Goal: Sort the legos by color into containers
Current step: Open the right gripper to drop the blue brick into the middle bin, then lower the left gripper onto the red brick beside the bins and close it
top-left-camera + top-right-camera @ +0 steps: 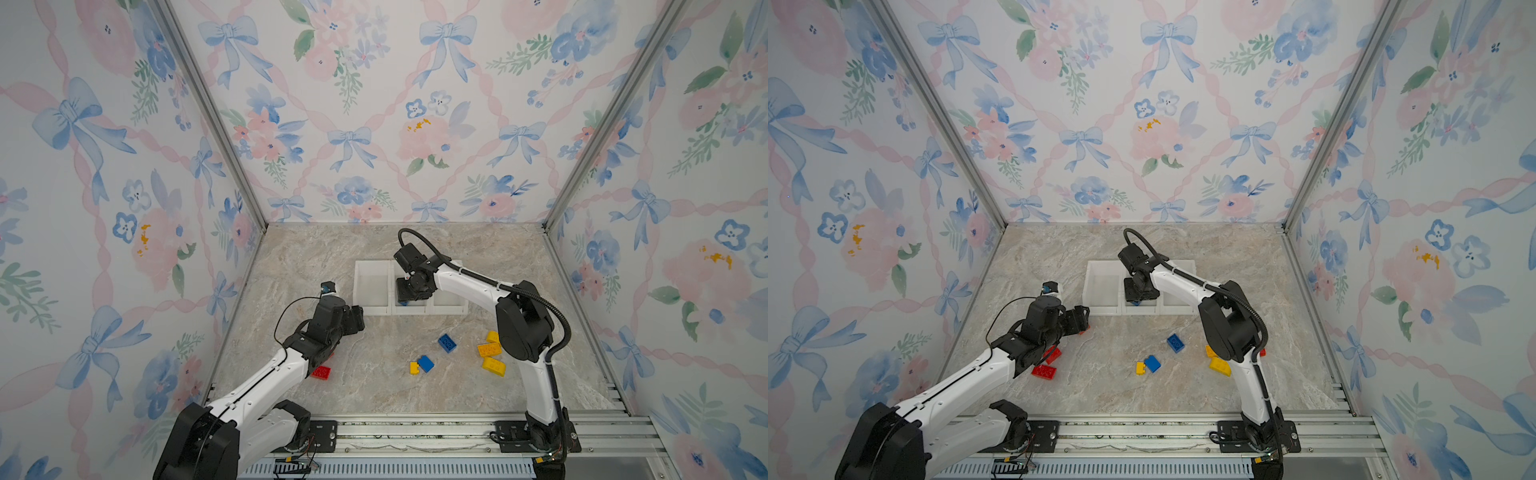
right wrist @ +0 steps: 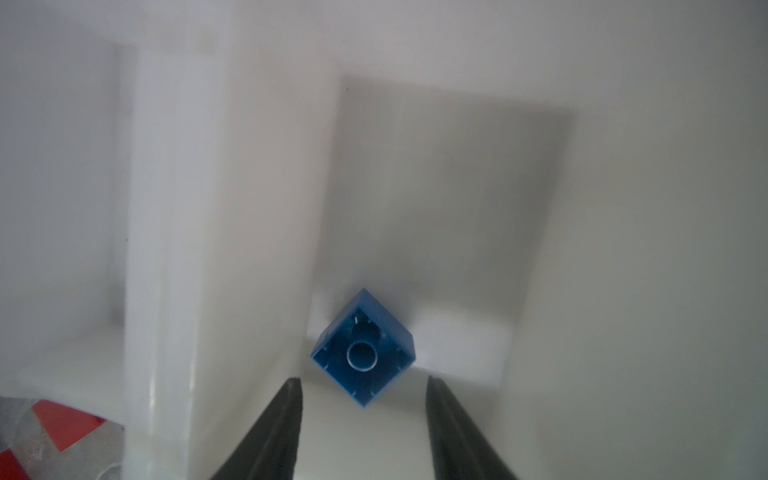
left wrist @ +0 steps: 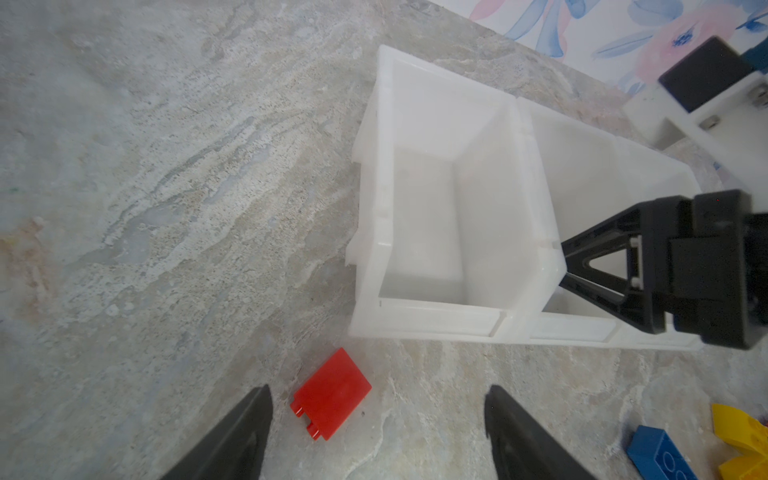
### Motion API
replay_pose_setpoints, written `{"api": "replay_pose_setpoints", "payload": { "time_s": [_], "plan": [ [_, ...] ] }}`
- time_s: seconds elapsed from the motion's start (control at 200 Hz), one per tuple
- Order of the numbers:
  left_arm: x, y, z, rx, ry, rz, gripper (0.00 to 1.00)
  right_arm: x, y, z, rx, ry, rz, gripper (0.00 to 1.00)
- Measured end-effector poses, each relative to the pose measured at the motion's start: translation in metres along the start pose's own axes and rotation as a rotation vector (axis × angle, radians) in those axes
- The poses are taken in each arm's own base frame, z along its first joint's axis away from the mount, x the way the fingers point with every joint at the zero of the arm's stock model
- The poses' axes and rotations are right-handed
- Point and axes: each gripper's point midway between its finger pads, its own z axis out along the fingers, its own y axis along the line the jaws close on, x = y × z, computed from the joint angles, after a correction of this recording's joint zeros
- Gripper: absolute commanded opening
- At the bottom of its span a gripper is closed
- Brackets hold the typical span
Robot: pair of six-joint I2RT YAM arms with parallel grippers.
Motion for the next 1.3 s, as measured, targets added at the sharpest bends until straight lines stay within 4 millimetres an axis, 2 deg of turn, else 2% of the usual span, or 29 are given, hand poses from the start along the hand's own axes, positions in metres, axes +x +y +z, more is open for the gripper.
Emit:
{"api": "replay_pose_setpoints", "payload": {
  "time_s": [0.325,0.455,0.555,0.715,0.92,1.105,1.3],
  "plan": [
    [0.007,0.004,0.001,-0.008,0.017,0.002,0.82,0.0,0.0,0.0,0.0,0.0,-0.001,0.64],
    [0.009,0.005,0.002,-0.016,0.026,0.005,0.81,-0.001,0.0,-0.008,-0.003,-0.005,0.0,0.67],
    [0.013,0.01,0.004,-0.037,0.043,0.009,0.81,-0.005,0.002,-0.023,-0.013,-0.024,0.0,0.7],
    [0.022,0.019,0.008,-0.091,0.083,0.022,0.79,-0.011,0.003,-0.061,-0.039,-0.077,0.003,0.73],
    [0.02,0.025,0.015,-0.161,0.12,0.039,0.73,-0.004,-0.004,-0.101,-0.049,-0.111,0.003,0.78],
    [0.017,0.026,0.025,-0.225,0.173,0.049,0.64,0.01,-0.014,-0.118,-0.035,-0.094,-0.001,0.8],
    [0.019,0.014,0.032,-0.247,0.217,0.004,0.6,0.015,-0.022,-0.128,-0.026,-0.086,0.005,0.81]
  ]
}}
